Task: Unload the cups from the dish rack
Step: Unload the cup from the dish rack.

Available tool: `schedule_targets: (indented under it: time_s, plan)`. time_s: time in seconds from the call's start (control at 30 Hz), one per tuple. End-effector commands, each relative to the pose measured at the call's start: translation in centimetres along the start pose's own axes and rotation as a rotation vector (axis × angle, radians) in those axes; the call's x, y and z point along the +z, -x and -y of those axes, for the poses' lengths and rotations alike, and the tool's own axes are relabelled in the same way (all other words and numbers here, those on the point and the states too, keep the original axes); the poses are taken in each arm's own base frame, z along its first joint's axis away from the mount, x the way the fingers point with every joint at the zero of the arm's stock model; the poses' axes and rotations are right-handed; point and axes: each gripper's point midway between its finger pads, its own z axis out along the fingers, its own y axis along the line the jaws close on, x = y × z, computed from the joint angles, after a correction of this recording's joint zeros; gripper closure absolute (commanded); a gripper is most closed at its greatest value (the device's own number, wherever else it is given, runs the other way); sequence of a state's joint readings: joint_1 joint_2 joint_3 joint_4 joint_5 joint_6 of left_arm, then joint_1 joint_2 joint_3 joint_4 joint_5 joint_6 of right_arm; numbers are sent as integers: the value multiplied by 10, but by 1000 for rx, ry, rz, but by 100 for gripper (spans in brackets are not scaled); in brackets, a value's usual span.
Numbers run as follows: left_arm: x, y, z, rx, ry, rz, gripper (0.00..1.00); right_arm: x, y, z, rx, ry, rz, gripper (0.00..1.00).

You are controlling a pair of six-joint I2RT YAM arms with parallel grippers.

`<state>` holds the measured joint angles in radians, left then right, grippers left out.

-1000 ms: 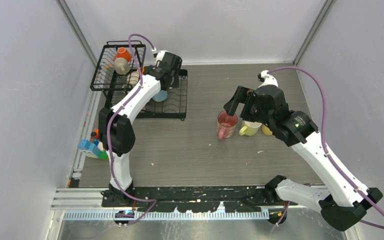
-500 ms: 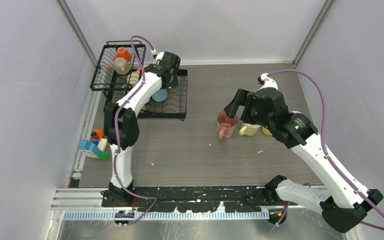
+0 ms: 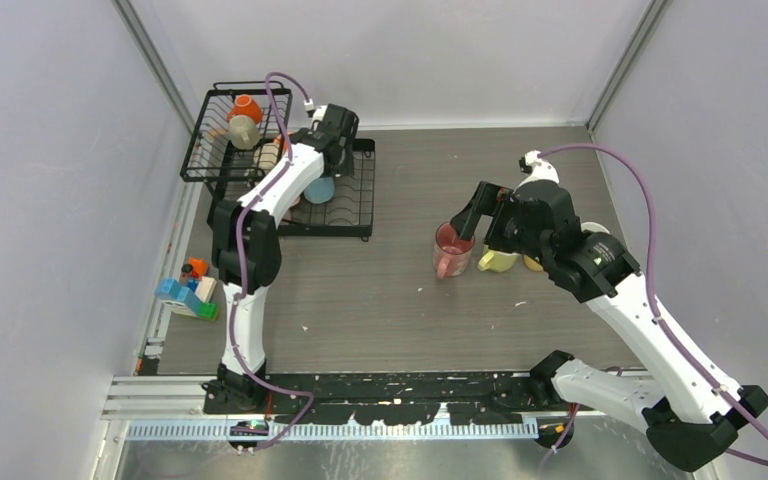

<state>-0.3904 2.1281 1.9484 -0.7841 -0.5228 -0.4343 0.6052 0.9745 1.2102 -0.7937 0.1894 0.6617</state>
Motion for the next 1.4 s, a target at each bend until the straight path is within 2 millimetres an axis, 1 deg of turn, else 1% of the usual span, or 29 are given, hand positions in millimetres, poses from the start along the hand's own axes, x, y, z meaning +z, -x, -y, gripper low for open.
schedule_targets:
  time_s: [0.0, 0.1, 0.2, 0.47, 0.6, 0.8, 1.0, 1.37]
  plan:
    - [4, 22, 4, -5, -17, 72, 0, -6, 5, -3, 18, 21, 32, 0]
    - [7, 21, 8, 5, -36, 70, 0, -7, 5, -3, 17, 21, 34, 0]
    - [4, 17, 13, -11, -68, 65, 0, -7, 5, -2, 17, 22, 34, 0]
    - [-20, 15, 24, -70, -142, 87, 0, -3, 2, -2, 23, 22, 25, 0]
    - [-25, 16, 22, -66, -135, 102, 0, -1, 1, -3, 26, 28, 22, 0]
    - [-13, 24, 9, -33, -66, 116, 0, -1, -1, -2, 22, 27, 23, 0]
    - [-5, 30, 2, -31, -32, 128, 0, 1, -3, -1, 11, 28, 23, 0]
    - [10, 35, 6, -7, -25, 125, 0, 4, -3, -1, -2, 30, 20, 0]
